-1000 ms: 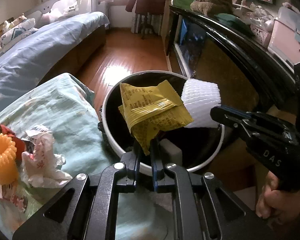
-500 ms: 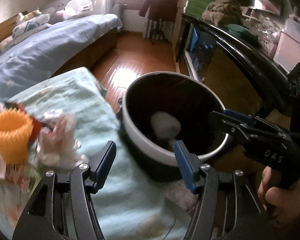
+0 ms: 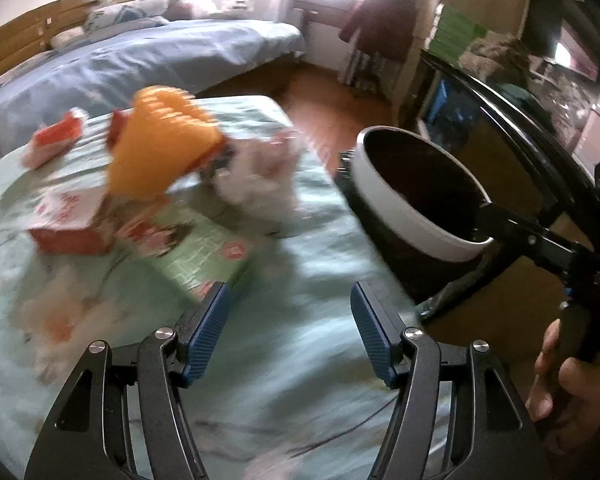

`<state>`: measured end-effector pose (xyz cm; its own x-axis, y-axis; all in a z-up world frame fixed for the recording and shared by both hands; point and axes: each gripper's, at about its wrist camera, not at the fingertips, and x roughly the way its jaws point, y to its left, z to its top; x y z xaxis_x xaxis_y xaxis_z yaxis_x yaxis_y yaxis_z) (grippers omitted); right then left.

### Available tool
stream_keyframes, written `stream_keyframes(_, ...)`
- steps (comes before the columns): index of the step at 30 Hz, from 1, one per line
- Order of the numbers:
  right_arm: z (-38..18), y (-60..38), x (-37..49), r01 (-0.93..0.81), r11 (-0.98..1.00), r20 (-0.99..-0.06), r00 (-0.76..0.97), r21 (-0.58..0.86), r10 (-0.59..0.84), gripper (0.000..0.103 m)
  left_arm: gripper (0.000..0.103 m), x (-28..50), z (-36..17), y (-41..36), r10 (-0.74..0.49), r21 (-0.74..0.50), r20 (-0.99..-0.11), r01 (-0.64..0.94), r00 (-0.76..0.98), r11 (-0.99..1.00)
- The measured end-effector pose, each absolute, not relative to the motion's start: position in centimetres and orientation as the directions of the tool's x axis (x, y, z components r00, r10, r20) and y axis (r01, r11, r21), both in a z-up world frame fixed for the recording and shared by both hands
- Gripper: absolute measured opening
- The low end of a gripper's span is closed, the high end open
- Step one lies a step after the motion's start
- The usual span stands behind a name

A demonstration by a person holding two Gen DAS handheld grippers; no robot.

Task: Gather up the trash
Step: 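Grasp the green milk carton with the left gripper while the right gripper grasps the white-red plastic bag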

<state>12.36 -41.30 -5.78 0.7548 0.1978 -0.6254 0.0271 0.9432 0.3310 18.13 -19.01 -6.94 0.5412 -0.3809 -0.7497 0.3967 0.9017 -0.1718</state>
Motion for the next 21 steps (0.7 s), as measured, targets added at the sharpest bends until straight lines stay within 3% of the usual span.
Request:
stream_keyframes(13,-6.5,-36.1,12.1,-0.057,0.942,-0.64,0.72,0.331,0.268,0.09,0.067,18.0,-8.2,-13.0,-0.306,-0.182,-0.762,0.266,0.57,0.947)
stream_keyframes(21,-6.5,-35.1,12.2,-0.06,0.943,-0.641,0.719,0.328,0.269,0.09,0.074,19.1,-8.2,-14.4,-0.3,-0.165,-0.758,0.274,0.58,0.947)
